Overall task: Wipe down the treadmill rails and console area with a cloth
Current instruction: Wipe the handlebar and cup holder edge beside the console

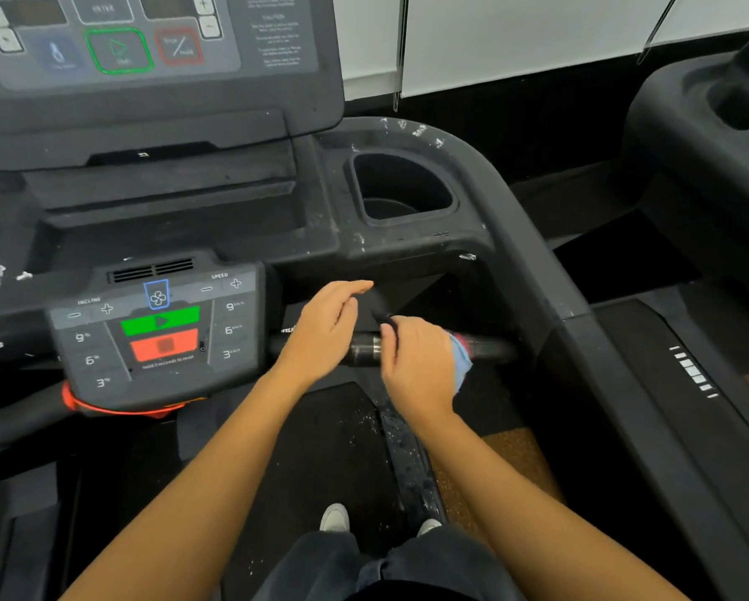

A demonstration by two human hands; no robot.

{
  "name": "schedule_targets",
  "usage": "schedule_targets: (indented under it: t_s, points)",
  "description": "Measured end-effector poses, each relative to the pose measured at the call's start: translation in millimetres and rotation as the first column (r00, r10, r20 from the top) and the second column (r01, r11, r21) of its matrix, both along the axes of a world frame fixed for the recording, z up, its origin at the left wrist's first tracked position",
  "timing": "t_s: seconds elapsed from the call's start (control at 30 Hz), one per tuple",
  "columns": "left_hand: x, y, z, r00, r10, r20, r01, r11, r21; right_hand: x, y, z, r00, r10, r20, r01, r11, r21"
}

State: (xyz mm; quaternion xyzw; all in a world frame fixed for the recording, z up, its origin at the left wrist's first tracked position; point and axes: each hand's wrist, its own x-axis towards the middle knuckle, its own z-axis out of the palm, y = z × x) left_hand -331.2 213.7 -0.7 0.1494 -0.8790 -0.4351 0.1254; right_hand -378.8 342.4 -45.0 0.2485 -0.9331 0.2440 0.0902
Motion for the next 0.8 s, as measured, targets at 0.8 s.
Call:
schedule_targets:
  t_s: [0.8]
  points:
    - [28, -74, 23, 0.969, 0.121, -0.216, -0.090, 0.985, 0.148, 43, -59, 13, 0.995, -0.055, -0.089, 0.060, 0.997, 0.051]
